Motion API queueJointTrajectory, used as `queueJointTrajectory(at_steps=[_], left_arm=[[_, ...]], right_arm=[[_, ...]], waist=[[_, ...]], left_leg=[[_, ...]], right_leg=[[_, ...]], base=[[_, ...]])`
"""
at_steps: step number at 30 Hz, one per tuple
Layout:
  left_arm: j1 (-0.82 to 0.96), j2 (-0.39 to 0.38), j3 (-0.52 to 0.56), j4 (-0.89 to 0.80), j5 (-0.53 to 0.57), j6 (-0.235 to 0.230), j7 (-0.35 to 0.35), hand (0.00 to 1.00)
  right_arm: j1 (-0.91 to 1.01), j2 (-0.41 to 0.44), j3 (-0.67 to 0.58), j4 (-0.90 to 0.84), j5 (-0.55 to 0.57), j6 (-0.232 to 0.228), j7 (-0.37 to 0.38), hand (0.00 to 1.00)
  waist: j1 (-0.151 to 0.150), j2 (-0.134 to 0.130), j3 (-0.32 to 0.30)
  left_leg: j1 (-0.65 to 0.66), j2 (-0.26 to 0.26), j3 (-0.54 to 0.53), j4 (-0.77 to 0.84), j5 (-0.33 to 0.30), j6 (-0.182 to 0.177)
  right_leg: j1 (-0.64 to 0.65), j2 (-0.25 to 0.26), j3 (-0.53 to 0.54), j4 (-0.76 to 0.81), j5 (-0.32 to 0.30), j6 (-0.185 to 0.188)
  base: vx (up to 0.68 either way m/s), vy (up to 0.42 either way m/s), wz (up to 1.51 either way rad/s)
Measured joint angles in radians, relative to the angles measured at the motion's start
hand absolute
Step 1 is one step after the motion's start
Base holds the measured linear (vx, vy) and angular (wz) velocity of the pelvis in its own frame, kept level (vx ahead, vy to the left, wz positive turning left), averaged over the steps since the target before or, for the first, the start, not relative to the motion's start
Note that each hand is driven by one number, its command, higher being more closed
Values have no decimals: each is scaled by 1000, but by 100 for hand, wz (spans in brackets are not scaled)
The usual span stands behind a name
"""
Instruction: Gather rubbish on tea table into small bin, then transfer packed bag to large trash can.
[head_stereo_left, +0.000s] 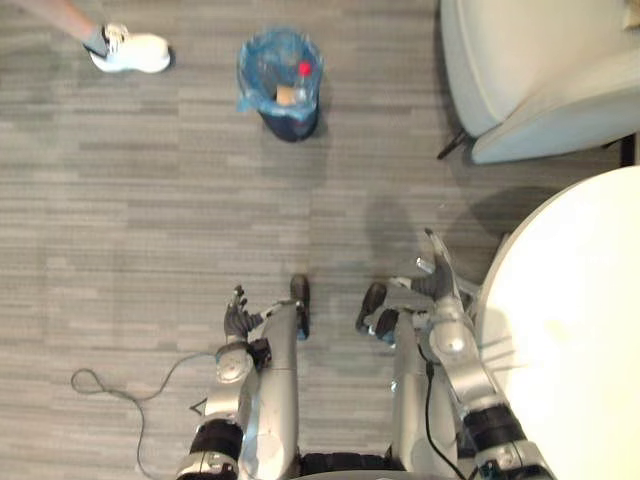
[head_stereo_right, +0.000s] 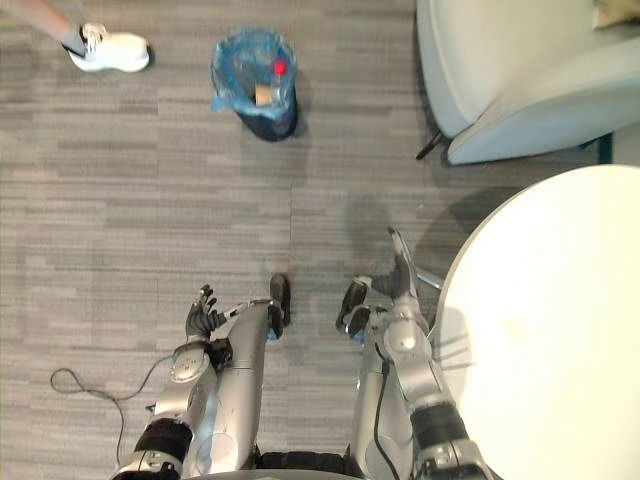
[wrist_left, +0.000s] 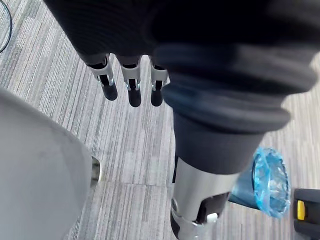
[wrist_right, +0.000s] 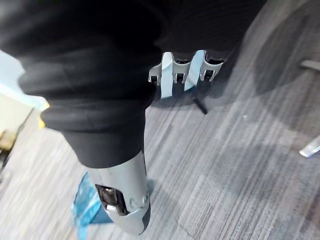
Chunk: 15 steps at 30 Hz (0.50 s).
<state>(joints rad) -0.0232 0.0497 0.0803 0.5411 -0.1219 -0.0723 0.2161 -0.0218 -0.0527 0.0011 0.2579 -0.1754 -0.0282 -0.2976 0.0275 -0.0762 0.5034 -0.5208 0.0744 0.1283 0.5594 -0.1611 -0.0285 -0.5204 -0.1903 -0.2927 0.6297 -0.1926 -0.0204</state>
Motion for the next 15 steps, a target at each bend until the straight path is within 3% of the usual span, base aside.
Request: queueJointTrajectory(at_steps=[4, 8, 12, 15], left_arm=[[76, 6, 0, 68, 15, 18, -39, 0], [92, 30, 0, 202, 67, 21, -74, 0], [92, 48, 0, 243, 99, 21, -85, 0], [90, 54, 0, 246, 118, 21, -85, 0]], right_arm=[[76, 53, -27, 132, 70, -6, 49, 0], [100, 50, -73, 317, 86, -8, 111, 0], [81, 31, -84, 414, 81, -5, 148, 0], [78, 22, -100, 457, 81, -3, 149, 0]], waist=[[-9, -11, -139], [-14, 6, -263], [-16, 38, -292], [-19, 41, -291]], left_leg=[[144, 10, 19, -118, 14, 0], [291, -8, 21, -278, 56, -3], [319, -20, -5, -309, 69, -3], [278, -28, -25, -291, 104, -41]], right_leg=[[145, 38, -3, -143, 29, 14], [282, 56, -13, -284, 57, 31], [325, 59, -39, -324, 65, 33], [346, 41, -111, -345, 65, 33]], base=[[181, -4, -15], [214, 13, 1], [136, 14, 17], [50, -7, 71]])
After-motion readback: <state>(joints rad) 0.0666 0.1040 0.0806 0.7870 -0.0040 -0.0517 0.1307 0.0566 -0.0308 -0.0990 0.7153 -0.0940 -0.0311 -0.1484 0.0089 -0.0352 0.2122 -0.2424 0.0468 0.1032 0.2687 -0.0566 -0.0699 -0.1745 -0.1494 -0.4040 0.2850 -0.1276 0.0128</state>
